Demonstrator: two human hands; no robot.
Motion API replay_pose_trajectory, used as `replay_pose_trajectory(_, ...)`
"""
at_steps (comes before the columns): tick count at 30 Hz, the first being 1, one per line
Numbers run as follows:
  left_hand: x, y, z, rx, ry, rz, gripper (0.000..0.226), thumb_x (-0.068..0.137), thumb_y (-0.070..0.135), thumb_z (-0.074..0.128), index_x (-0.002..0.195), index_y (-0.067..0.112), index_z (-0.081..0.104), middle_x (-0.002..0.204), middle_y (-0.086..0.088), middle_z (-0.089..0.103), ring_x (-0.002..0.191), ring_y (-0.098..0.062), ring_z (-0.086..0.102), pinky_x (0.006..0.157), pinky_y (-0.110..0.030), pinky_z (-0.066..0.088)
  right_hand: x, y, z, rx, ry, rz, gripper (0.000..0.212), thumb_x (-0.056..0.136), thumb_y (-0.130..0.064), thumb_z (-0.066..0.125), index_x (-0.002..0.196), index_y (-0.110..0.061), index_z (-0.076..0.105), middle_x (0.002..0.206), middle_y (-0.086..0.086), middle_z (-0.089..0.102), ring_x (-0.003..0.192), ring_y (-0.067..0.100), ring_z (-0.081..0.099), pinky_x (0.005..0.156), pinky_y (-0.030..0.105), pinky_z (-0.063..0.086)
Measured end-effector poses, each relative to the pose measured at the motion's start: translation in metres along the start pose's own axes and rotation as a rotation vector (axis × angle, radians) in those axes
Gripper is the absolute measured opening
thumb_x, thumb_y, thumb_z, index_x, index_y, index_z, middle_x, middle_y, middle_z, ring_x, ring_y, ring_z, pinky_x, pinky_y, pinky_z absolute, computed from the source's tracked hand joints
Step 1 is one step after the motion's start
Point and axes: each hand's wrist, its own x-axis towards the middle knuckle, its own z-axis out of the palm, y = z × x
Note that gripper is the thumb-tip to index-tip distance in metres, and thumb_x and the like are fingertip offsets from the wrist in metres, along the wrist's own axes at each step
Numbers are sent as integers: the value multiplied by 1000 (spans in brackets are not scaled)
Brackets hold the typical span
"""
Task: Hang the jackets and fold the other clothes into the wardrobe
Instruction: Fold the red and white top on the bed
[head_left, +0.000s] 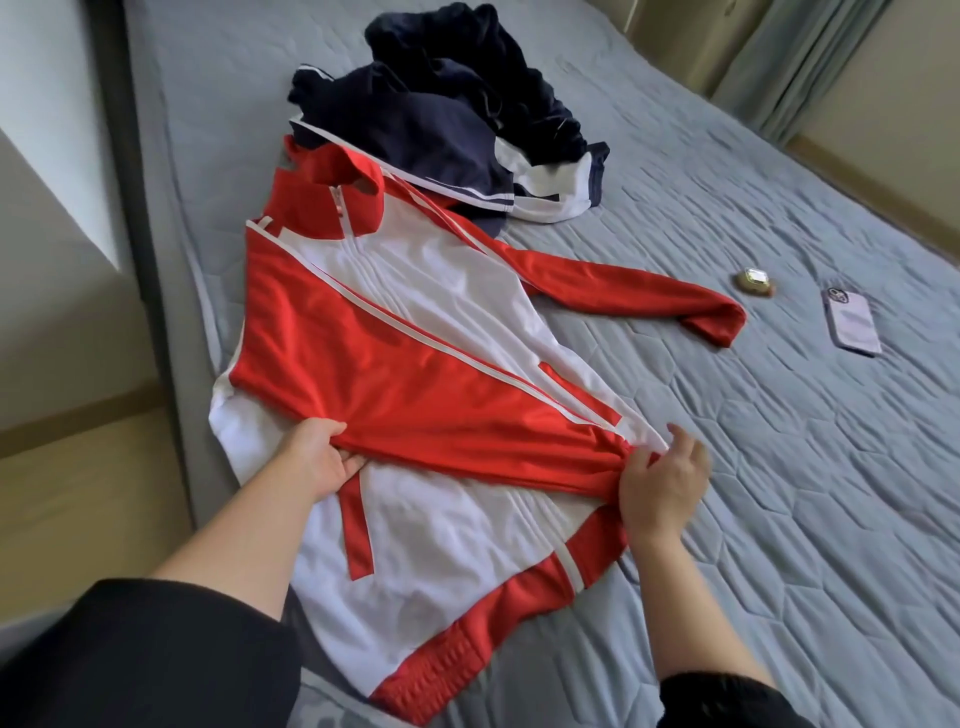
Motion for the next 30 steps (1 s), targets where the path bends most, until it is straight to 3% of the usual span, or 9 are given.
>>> replay_pose_trajectory(2,2,0,0,2,10,1,23,99,2,31,89,11,50,89,-6,58,76,-16,56,103,-39,40,-9,-10,6,-67,-46,-223,48,85,-14,56,131,-2,50,135,22,48,129,38,40,110,44,24)
replay_pose_trajectory(5,4,0,0,-1,16,0,24,99,1,29,90,10,50,92,-7,58,78,-17,57,104,-40,40,-24,-18,23,-297,-363,-416,57,94,-33,42,148,-15,30,156,11,25,146,29,16,118,45,-1)
replay_pose_trajectory(8,3,0,1,-22,15,-5,28,101,3,28,115,8,52,103,-8,60,110,-22,58,96,-40,41,-33,-10,35,-527,-570,-298,61,98,-42,28,153,-19,15,161,3,8,148,22,2,117,53,-4)
replay_pose_trajectory(11,4,2,1,-46,28,-10,39,101,5,30,138,6,41,130,-10,56,127,-24,50,92,-41,41,-29,-21,37,-465,-611,-187,65,93,-36,34,153,-17,14,161,6,5,148,25,-3,115,56,-5)
replay_pose_trajectory(17,14,4,2,-67,75,69,30,98,21,44,127,17,52,99,-2,63,74,-15,59,82,-38,46,-45,-73,48,-309,-583,-428,67,94,-37,42,152,-15,17,161,9,5,148,26,-4,116,49,-4)
replay_pose_trajectory(22,18,19,-4,-227,227,186,22,91,18,56,114,20,57,100,-2,63,84,-20,62,71,-37,51,-64,-122,75,-269,-692,-629,69,95,-40,41,153,-17,13,161,9,2,148,26,-5,118,47,-3)
replay_pose_trajectory(26,17,47,-15,-285,338,513,35,78,1,60,107,19,67,91,-3,70,80,-19,66,73,-30,55,-74,-176,107,-161,-923,-597,79,90,-38,46,153,-20,3,161,5,-5,148,26,-9,116,54,-2)
replay_pose_trajectory(28,22,68,-17,-318,344,491,26,82,1,58,102,15,67,83,0,66,75,-16,62,63,-25,50,-79,-200,124,-154,-942,-630,77,91,-39,45,153,-20,4,161,5,-3,148,25,-8,115,54,-3)
replay_pose_trajectory(30,30,85,-18,-397,250,408,25,90,3,53,110,10,65,94,-5,66,83,-19,60,73,-30,50,-83,-209,139,-179,-926,-650,72,93,-41,41,153,-20,8,161,6,0,148,25,-6,115,54,-4)
